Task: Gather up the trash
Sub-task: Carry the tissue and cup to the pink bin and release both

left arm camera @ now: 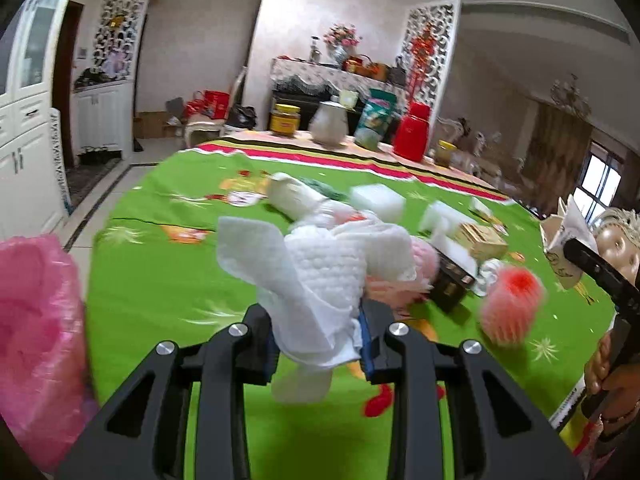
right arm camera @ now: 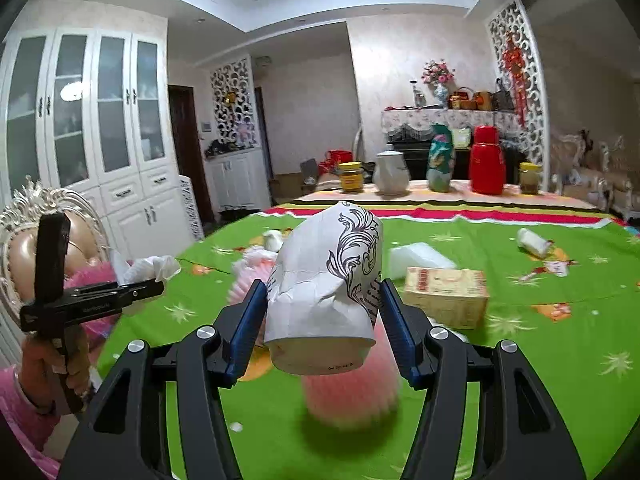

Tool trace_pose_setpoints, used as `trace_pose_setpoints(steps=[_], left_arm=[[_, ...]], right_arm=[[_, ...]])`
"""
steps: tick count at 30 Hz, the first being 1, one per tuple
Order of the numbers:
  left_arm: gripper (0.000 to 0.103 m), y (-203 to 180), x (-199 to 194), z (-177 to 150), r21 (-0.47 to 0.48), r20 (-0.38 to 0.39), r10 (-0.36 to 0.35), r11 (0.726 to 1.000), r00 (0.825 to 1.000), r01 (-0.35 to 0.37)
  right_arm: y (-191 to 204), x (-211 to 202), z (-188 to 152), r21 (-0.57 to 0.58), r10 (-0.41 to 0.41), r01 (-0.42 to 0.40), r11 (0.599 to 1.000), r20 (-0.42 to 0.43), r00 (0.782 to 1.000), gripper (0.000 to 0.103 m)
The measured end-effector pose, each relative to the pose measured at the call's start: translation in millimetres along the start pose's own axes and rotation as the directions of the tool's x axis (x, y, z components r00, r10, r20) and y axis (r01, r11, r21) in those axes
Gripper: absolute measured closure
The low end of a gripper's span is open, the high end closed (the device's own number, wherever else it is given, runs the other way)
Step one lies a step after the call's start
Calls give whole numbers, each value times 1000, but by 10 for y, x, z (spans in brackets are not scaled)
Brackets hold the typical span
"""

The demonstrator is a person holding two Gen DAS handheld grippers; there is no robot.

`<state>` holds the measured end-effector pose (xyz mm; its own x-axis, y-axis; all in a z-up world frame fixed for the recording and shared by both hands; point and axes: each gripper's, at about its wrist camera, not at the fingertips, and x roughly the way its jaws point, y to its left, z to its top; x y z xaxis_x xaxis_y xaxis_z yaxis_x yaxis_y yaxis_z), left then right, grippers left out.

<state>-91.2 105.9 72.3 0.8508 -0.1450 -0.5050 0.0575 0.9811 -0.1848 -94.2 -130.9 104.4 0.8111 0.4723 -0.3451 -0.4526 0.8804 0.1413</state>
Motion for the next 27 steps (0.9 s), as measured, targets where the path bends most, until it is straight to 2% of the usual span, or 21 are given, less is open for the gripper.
trace_pose_setpoints(steps=[4, 7, 12, 15, 18, 20, 21, 24, 25, 27], left_arm=[[73, 239, -160, 12, -23, 23, 37, 999, 999, -36], [73, 440, -294, 8, -35, 45, 95, 995, 994, -93], [73, 846, -502, 7, -122, 60, 145, 983, 988, -137], [71, 1077, -754, 38, -146, 101, 211, 970, 972, -196], [71, 1343, -964, 54, -170, 114, 294, 947, 949, -273], [71, 1572, -1096, 30, -213, 106, 325, 931, 940, -298], [71, 1666, -1137, 17, -225, 98, 339, 923, 936, -310], [71, 1989, -1249, -56, -251, 43, 417, 884, 908, -394], [71, 2121, -1294, -97, -267, 20, 430, 872, 903, -409], [71, 2293, -1310, -135, -299, -12, 433, 859, 901, -417]], right_arm=[[262, 193, 87, -46, 63, -64, 997, -28, 998, 47], [475, 369, 135, -62, 132, -136, 989, -54, 990, 47], [1059, 804, 137, -109, 261, -277, 955, -142, 955, 47], [1488, 971, 167, -135, 331, -357, 924, -182, 926, 47], [1926, 1193, 212, -127, 419, -454, 882, -229, 879, 47], [2210, 1286, 233, -135, 463, -504, 853, -247, 851, 47], [2340, 1321, 239, -148, 476, -521, 841, -256, 841, 47], [2748, 1485, 213, -181, 500, -565, 805, -304, 811, 47], [2898, 1551, 195, -185, 517, -589, 787, -324, 792, 47], [3110, 1652, 157, -198, 521, -609, 768, -360, 774, 47]])
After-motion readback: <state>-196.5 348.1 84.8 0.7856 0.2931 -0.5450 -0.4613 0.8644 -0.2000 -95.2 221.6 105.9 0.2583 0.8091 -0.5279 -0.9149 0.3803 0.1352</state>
